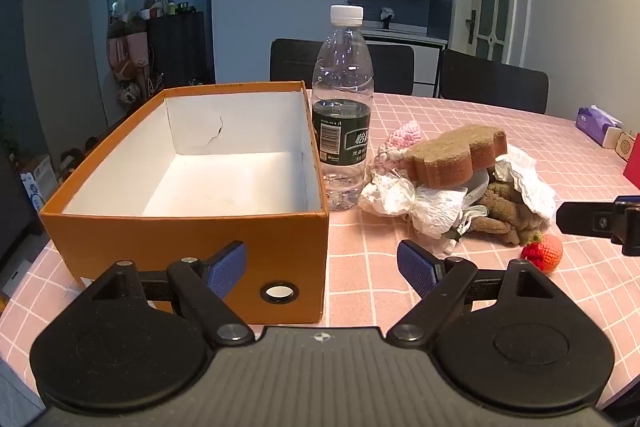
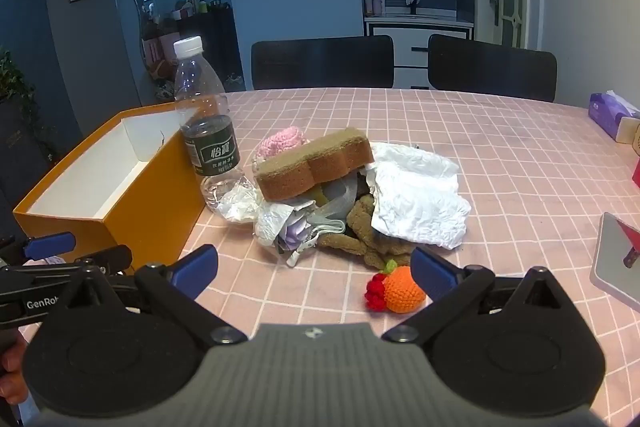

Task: Organize soft objects

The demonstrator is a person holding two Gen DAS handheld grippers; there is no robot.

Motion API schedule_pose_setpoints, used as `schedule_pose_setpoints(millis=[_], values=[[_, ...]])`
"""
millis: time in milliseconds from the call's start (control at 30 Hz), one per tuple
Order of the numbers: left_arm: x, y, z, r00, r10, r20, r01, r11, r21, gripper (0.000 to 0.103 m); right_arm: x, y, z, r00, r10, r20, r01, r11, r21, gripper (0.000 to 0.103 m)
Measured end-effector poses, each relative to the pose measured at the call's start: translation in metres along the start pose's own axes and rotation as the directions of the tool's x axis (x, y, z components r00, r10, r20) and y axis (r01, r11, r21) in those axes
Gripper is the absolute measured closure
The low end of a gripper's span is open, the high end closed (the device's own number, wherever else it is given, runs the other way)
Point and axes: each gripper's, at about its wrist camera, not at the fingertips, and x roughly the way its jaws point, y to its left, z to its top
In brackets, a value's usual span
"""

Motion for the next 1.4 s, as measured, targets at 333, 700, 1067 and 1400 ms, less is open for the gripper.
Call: schedule_pose_setpoints(millis=[333, 700, 1067, 1400], values=[[-0.003, 0.006, -0.002, 1.000, 0.013, -0.003, -0.013, 1.000, -0.005, 0.003, 0.000, 0.001, 0.000, 1.000, 0.004, -0.003, -0.004, 1.000, 0.009, 0.003], [0.001, 0.006, -0.003, 1.000, 0.011, -0.008, -0.011, 1.000, -0.011, 0.003, 0.001, 0.004, 0.000, 1.000, -0.002, -0.005, 0.002, 1.000, -0.001, 0.003], [0.003, 0.007, -0.002, 1.000, 0.015, -0.008, -0.015, 1.000, -0.016, 0.003, 0.002, 0.007, 0.001, 1.000, -0.007, 0.000, 0.007, 1.000, -0.021, 0.002], [0.004, 0.006, -0.003, 1.000, 0.018, -0.010, -0.018, 1.000, -0.007, 0.003, 0.003, 0.006, 0.000, 1.000, -0.017, -0.009, 0.017, 1.000, -0.020, 0.003]])
